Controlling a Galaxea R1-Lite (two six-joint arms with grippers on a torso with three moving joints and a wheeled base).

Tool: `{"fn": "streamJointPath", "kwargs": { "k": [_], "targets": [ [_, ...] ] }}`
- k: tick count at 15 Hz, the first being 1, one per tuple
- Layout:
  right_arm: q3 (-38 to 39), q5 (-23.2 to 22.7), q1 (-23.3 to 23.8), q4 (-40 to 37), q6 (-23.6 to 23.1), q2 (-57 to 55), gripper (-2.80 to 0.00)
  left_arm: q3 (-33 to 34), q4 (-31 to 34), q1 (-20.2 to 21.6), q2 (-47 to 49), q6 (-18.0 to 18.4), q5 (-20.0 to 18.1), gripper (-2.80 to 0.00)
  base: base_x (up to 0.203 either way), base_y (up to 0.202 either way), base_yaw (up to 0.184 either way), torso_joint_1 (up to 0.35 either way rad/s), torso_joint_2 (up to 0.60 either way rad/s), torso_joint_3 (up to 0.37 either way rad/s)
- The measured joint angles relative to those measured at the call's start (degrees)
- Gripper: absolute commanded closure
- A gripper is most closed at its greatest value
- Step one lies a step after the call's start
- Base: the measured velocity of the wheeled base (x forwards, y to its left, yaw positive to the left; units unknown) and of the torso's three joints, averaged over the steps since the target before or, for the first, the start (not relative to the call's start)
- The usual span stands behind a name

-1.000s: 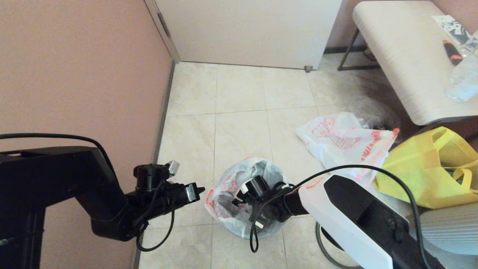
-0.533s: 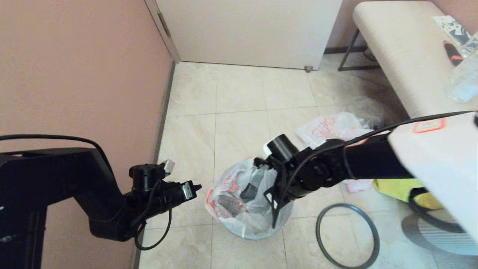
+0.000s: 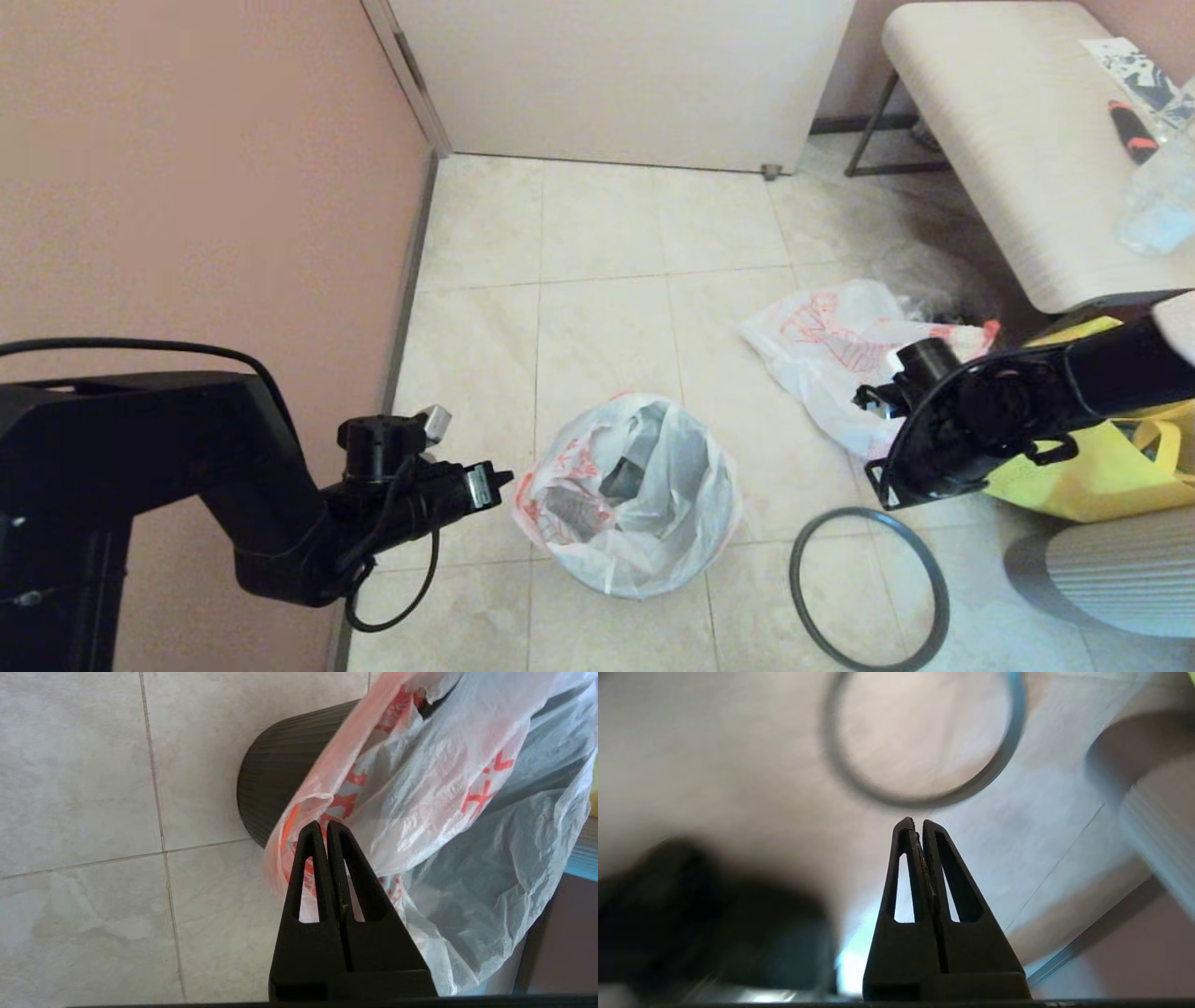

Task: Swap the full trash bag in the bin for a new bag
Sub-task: Place the trash can ring on the trash can

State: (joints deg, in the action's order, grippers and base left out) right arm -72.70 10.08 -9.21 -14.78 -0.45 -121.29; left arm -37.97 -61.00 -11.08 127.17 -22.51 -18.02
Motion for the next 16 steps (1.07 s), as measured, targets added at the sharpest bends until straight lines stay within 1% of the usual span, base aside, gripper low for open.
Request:
{"fn": "streamJointPath", "kwargs": {
  "k": [1,4,6,7,8,10,11,12,16],
  "targets": [
    [0.2,0.0,2.8,4.9,-3.0,-4.6,0.00,0.3,-0.2,-0.1,0.0,0.4,0.0,0.00,0.000,0.000,0.000,0.000,0.00,0.000],
    [-0.2,-0.1,11.0,20.2,-15.2,-18.8,0.00,0.7,-0.2,-0.2,0.2,1.4,-0.1,0.00,0.000,0.000,0.000,0.000,0.00,0.000],
    [-3.5,-0.3,14.9,27.7,-22.0,-26.8,0.00,0.7,-0.3,-0.2,0.4,1.4,0.0,0.00,0.000,0.000,0.000,0.000,0.00,0.000],
    [-6.0,-0.6,16.2,29.8,-23.8,-30.2,0.00,0.6,-0.3,-0.2,0.5,1.4,0.0,0.00,0.000,0.000,0.000,0.000,0.00,0.000],
    [-8.1,-1.8,17.5,30.9,-24.5,-33.2,0.00,0.6,-0.4,-0.2,0.6,1.5,0.0,0.00,0.000,0.000,0.000,0.000,0.00,0.000],
    [-10.5,-5.1,19.3,32.0,-24.6,-37.4,0.00,0.7,-0.4,-0.2,0.7,1.5,0.0,0.00,0.000,0.000,0.000,0.000,0.00,0.000],
    [-11.4,-5.6,20.0,32.6,-24.7,-39.1,0.00,0.7,-0.4,-0.3,0.7,1.5,0.0,0.00,0.000,0.000,0.000,0.000,0.00,0.000],
    [-12.6,-6.1,20.5,33.2,-25.0,-40.5,-2.80,0.7,-0.3,-0.3,0.7,1.5,0.0,0.00,0.000,0.000,0.000,0.000,0.00,0.000],
    [-18.4,-8.0,21.3,33.5,-25.2,-44.2,-2.80,0.7,-0.4,-0.3,0.9,1.5,0.0,0.00,0.000,0.000,0.000,0.000,0.00,0.000]
  ]
}}
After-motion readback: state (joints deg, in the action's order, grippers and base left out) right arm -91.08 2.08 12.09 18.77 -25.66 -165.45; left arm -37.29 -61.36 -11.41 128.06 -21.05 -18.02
